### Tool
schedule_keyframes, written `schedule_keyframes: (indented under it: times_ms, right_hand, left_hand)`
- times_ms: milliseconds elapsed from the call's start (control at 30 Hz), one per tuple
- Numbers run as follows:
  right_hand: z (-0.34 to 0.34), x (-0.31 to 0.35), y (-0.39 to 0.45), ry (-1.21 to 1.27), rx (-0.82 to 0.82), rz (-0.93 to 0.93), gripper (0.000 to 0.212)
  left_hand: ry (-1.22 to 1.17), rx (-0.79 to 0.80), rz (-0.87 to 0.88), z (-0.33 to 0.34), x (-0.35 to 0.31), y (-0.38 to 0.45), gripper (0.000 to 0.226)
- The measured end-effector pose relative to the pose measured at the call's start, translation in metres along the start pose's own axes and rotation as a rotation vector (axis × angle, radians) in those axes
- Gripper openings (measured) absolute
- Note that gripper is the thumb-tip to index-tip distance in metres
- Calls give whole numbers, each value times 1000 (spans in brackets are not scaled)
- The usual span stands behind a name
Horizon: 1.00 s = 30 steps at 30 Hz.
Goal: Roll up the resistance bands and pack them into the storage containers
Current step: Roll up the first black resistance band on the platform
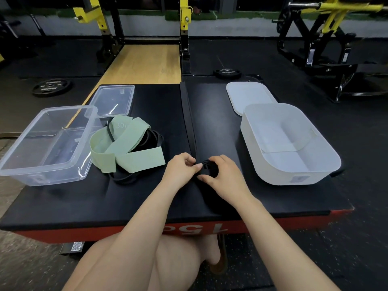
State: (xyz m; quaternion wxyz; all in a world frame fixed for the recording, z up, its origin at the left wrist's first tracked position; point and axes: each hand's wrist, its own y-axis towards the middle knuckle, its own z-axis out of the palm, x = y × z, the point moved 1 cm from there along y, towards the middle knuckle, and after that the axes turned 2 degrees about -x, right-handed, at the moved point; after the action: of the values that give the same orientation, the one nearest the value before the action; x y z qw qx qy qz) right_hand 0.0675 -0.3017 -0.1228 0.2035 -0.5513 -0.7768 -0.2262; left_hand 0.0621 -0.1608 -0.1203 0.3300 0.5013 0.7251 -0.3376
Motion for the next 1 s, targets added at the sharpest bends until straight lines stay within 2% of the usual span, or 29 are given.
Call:
schedule_keyframes:
  times_ms: [133, 333, 600, 700, 800, 867, 1000]
  right_hand:
    - [-5, -8, 4, -3, 79, -74, 61]
    - [-18, -9, 17, 25, 236, -187, 60]
    - [-25, -15, 14, 87, 326, -152, 65]
    - [-21, -10, 7, 61, 293, -117, 69]
    - [-12, -3, -2, -66, 228, -80, 79]
    - [-4, 3, -8, -112, 156, -10, 83]
    - [6, 12, -14, -175, -70, 77, 67]
  left_hand:
    - [-5, -12, -12, -3, -1, 2, 14]
    - [22, 2, -30, -10, -2, -1, 18]
    - [57, 35, -37, -6, 0, -3, 20]
    - [63, 22, -37, -6, 0, -2, 22]
    - [12, 20, -53, -5, 0, -3, 46]
    - [20, 25, -56, -4, 0, -3, 52]
    - [21, 6, -38, -1, 2, -2, 47]
